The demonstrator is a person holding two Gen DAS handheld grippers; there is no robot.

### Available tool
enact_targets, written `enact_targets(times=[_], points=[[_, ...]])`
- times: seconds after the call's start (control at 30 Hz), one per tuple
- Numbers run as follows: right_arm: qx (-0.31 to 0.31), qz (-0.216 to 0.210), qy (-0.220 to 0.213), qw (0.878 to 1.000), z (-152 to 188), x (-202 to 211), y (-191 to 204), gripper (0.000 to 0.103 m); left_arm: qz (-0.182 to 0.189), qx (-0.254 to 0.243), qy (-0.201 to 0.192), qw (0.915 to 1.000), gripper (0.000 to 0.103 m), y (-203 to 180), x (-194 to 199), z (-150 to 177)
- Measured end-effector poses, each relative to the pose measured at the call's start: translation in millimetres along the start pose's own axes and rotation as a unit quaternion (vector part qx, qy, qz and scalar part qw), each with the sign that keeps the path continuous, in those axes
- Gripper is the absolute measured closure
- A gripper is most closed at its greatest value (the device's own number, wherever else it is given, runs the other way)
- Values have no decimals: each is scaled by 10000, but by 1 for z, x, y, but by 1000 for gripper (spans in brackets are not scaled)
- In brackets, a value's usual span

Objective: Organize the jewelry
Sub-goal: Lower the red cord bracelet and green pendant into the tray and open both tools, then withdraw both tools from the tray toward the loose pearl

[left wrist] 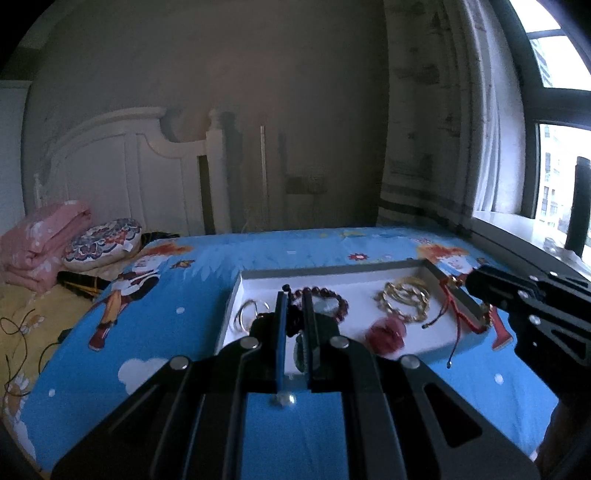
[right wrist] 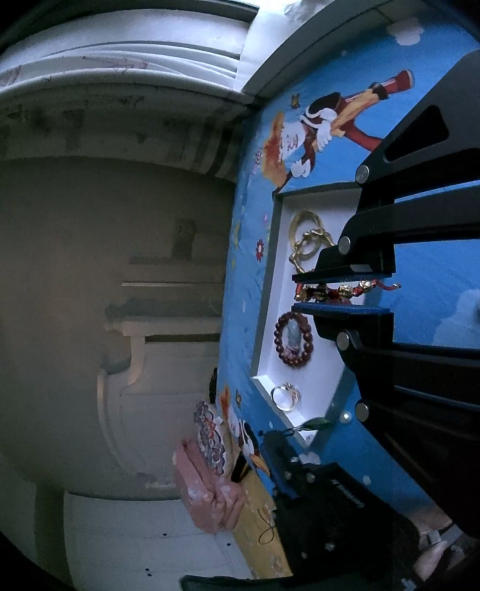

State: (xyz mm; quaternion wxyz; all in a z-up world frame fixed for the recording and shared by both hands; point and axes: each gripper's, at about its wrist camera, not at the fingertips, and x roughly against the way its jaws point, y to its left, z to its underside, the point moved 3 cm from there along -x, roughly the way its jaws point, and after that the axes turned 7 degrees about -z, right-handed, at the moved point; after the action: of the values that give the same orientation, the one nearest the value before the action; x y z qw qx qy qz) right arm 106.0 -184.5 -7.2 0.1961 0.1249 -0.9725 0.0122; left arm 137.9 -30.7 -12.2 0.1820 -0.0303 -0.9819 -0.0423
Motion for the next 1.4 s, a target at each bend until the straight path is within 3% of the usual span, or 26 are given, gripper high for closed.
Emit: enact_targets(times=[0.5, 0.7, 0.77, 0.8, 0.9, 1.03, 1.4], points=[[240, 293, 306, 9988, -33, -55, -20, 93, -415, -314, 113, 9986, 95, -17, -75, -37], [147, 320, 706, 9969, -36, -86, -34, 93, -635, -369, 188, 9971, 92, -20, -99, -40], [4, 293, 838, 9961, -33, -95, -40, 92, -712, -340, 282, 9965, 71, -20, -105, -38], [-83, 311, 917, 9953, -30, -99, -44, 91, -717, -317, 282, 9965, 55, -18, -104, -37], [-287, 339, 988, 9941, -25, -100, -51, 87, -809, -369, 89, 9960, 54, -18, -98, -36], [-314, 337, 951, 9944, -20, -91, -53, 67, -794, -482, 66, 9957, 49, -17, -93, -35], [-458, 123, 649, 9968, -16, -38, -54, 64, -709, 70, 330, 9969, 28, 12, -53, -26]])
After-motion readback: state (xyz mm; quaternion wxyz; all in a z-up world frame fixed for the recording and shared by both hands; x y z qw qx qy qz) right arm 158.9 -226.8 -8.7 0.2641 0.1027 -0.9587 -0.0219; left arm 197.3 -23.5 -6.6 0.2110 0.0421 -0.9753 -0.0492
